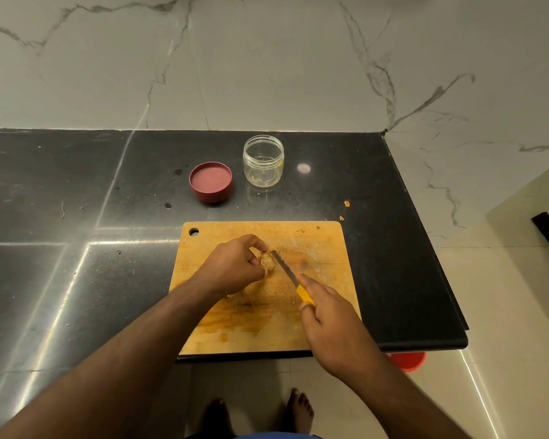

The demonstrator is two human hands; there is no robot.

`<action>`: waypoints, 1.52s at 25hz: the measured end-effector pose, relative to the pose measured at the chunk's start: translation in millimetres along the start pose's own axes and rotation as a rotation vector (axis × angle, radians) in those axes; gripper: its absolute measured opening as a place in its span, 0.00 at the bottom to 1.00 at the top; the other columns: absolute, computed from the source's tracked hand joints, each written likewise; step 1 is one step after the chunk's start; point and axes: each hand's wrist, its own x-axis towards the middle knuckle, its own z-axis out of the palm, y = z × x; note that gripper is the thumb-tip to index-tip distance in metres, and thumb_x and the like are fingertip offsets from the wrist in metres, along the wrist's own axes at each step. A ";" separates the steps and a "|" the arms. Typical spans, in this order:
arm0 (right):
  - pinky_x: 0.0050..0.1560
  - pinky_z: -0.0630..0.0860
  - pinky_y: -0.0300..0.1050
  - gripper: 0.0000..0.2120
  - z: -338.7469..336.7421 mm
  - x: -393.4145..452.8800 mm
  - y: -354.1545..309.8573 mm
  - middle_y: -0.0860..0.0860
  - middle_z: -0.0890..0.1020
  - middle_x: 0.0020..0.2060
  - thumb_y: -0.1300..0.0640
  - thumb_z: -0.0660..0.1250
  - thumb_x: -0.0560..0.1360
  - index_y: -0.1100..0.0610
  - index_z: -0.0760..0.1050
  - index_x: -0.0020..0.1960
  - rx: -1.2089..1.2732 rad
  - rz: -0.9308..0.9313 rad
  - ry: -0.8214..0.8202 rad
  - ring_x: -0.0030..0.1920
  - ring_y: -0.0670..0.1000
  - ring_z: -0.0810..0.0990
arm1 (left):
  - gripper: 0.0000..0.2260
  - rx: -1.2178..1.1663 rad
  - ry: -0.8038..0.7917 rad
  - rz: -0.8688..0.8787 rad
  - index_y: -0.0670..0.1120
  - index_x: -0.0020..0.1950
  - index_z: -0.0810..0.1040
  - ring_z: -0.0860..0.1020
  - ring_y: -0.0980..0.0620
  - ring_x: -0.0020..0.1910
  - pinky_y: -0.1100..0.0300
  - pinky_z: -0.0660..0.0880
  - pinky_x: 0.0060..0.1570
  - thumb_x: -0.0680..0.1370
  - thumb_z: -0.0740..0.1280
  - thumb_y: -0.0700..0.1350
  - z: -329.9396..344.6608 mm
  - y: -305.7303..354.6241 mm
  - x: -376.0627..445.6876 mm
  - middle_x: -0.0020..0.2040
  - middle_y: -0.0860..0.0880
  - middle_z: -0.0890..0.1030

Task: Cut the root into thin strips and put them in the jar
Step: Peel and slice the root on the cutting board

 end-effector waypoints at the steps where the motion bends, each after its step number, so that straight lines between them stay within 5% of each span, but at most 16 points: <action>1: 0.62 0.65 0.32 0.24 1.2 1.9 -1.9 0.46 0.68 0.71 0.56 0.54 0.83 0.47 0.57 0.79 -0.020 -0.006 0.001 0.62 0.38 0.66 | 0.18 0.003 0.011 0.008 0.55 0.63 0.77 0.81 0.54 0.43 0.60 0.76 0.36 0.75 0.74 0.42 1.2 0.2 -1.0 0.44 0.53 0.82; 9: 0.60 0.73 0.40 0.25 5.8 7.6 -12.4 0.47 0.71 0.65 0.56 0.53 0.83 0.48 0.55 0.79 -0.074 -0.013 -0.008 0.59 0.43 0.71 | 0.18 -0.007 0.028 0.004 0.53 0.63 0.78 0.80 0.56 0.43 0.64 0.71 0.33 0.75 0.75 0.43 0.3 -1.1 -3.5 0.44 0.54 0.82; 33: 0.58 0.76 0.46 0.24 -2.3 27.1 -26.2 0.50 0.75 0.64 0.60 0.54 0.81 0.48 0.61 0.76 -0.236 -0.038 -0.067 0.60 0.50 0.75 | 0.18 -0.059 -0.003 -0.017 0.52 0.63 0.80 0.80 0.57 0.41 0.62 0.70 0.36 0.74 0.76 0.44 -5.2 -0.6 1.1 0.44 0.53 0.83; 38: 0.57 0.75 0.45 0.24 -3.9 19.9 -23.4 0.50 0.75 0.65 0.60 0.55 0.81 0.48 0.60 0.76 -0.252 -0.023 -0.089 0.60 0.49 0.74 | 0.19 -0.051 -0.012 -0.038 0.52 0.63 0.80 0.81 0.55 0.45 0.59 0.77 0.40 0.73 0.76 0.44 -5.1 -0.4 3.2 0.46 0.52 0.83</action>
